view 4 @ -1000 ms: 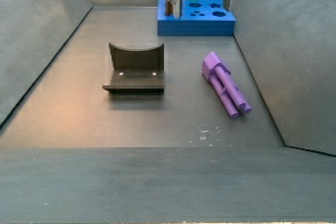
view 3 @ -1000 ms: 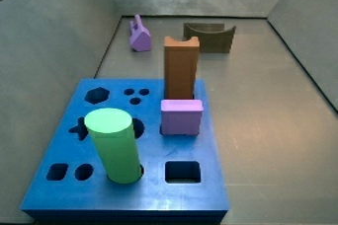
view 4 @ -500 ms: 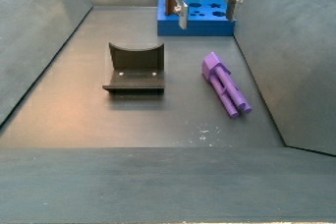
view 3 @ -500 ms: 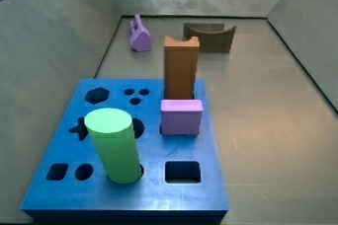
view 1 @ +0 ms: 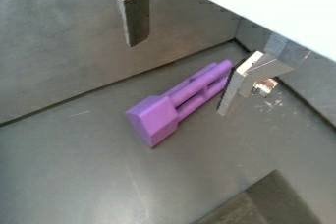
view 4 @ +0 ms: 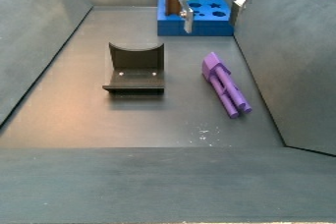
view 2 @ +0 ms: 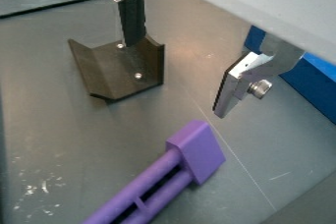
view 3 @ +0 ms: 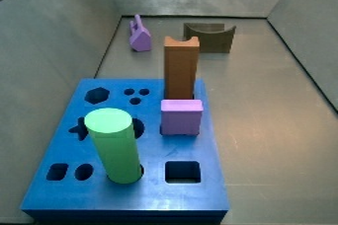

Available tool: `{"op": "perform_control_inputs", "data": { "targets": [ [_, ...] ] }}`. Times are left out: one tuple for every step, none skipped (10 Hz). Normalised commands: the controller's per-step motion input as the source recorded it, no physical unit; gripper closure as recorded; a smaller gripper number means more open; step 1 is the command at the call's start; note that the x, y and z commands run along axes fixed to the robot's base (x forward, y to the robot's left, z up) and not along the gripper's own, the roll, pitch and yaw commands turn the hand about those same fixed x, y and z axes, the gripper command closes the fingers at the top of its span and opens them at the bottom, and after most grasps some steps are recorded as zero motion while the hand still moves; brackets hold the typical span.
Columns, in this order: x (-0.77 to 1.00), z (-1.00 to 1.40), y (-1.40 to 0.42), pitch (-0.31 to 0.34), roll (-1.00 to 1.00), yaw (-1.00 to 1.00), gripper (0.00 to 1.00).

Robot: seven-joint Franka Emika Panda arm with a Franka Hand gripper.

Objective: Pick up the 3 prong object. Move up. Place the 3 prong object on the fixture. Regrasp the 3 prong object. Move to above the board. Insert the 3 prong object.
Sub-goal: Pick up the 3 prong object.

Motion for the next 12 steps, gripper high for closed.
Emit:
{"op": "perform_control_inputs", "data": {
  "targets": [
    [-0.16, -0.26, -0.13, -0.180, -0.05, -0.04, 0.00],
    [-0.15, -0.25, -0.09, -0.167, -0.05, -0.08, 0.00],
    [-0.13, -0.30, -0.09, -0.150, -0.07, -0.09, 0.00],
    [-0.01, -0.22, -0.02, -0.076, -0.05, -0.09, 0.00],
    [0.00, -0.22, -0.02, -0.076, -0.06, -0.10, 0.00],
    [0.00, -0.11, 0.00, -0.019, 0.00, -0.07, 0.00],
    [0.00, -0.26, 0.00, -0.060, 0.00, -0.11, 0.00],
    [0.00, -0.32, -0.02, -0.080, 0.00, -0.11, 0.00],
    [0.00, -0.37, -0.03, -0.120, -0.01, -0.11, 0.00],
    [0.00, -0.36, -0.02, -0.131, -0.03, -0.12, 0.00],
    [0.00, -0.36, 0.00, -0.136, -0.03, -0.11, 0.00],
    [-0.01, -0.34, 0.00, -0.150, -0.04, -0.09, 0.00]
  ]
}}
